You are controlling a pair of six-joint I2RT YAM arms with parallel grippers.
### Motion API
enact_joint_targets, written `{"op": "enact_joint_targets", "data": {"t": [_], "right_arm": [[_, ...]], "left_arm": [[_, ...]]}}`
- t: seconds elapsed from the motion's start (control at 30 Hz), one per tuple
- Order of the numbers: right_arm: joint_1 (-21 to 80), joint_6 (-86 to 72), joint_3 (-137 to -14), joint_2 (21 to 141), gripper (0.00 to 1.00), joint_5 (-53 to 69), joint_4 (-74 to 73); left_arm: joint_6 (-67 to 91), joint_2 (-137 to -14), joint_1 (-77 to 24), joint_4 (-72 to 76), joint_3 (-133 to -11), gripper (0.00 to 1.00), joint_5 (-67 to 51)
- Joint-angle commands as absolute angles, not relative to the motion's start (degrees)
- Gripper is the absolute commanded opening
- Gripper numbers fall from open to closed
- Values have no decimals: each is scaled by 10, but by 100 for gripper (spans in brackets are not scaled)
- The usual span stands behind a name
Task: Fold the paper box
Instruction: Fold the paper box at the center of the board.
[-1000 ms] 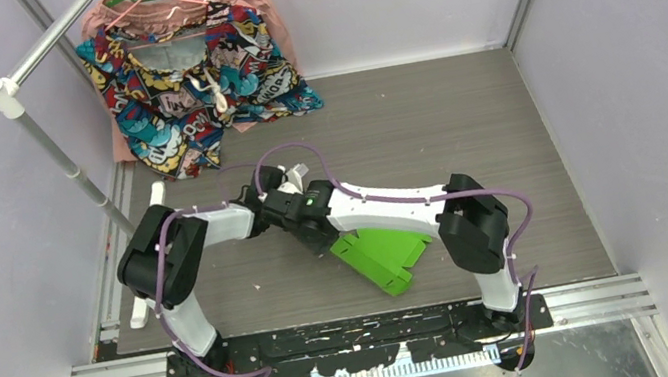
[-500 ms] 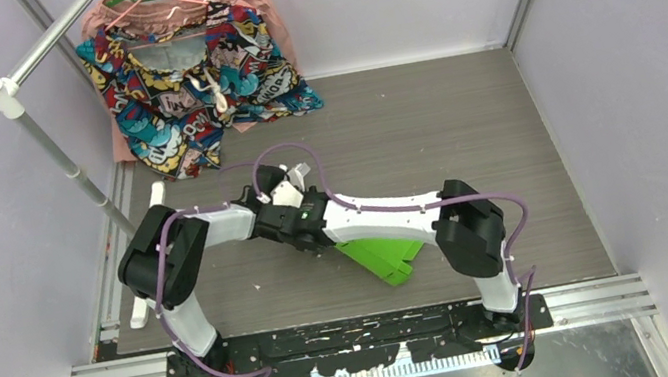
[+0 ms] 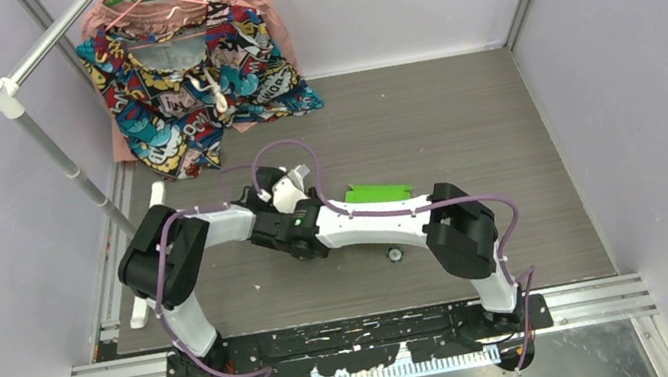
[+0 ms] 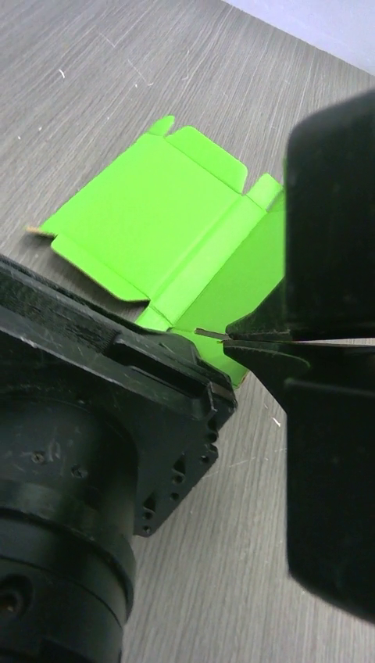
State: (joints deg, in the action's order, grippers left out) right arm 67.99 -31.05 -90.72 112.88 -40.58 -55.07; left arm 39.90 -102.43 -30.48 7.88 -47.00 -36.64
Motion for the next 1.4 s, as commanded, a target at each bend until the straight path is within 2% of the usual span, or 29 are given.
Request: {"op": "enact_joint_targets", "data": {"t": [0.0,0.77,1.07,1.17,1.27,1.3,1.37], "right_arm": [[665,-340,-926,1129,1,-482,-556],[616,-441,-937,1128,1,-502,-615],[613,-442,-913,1117,1,-455,-581],[608,-438,-893,1087,13,-440,-562],[585,-422,-862,1036,44,-410,-531],[567,-414,-848,1019,51,-382,-518],[515,-397,-819,980,56,-315,-488]], "left_arm": [[396,-991,-317,83,-468,37,-375],[402,-944,-324,26,-479,37,-352],[400,-937,-324,3,-482,37,-337],[397,-931,-324,2,-478,37,-330],[390,-921,-323,-23,-477,37,-319],[389,-915,-323,-29,-476,37,-314],[383,-902,-323,-43,-476,37,-300]]}}
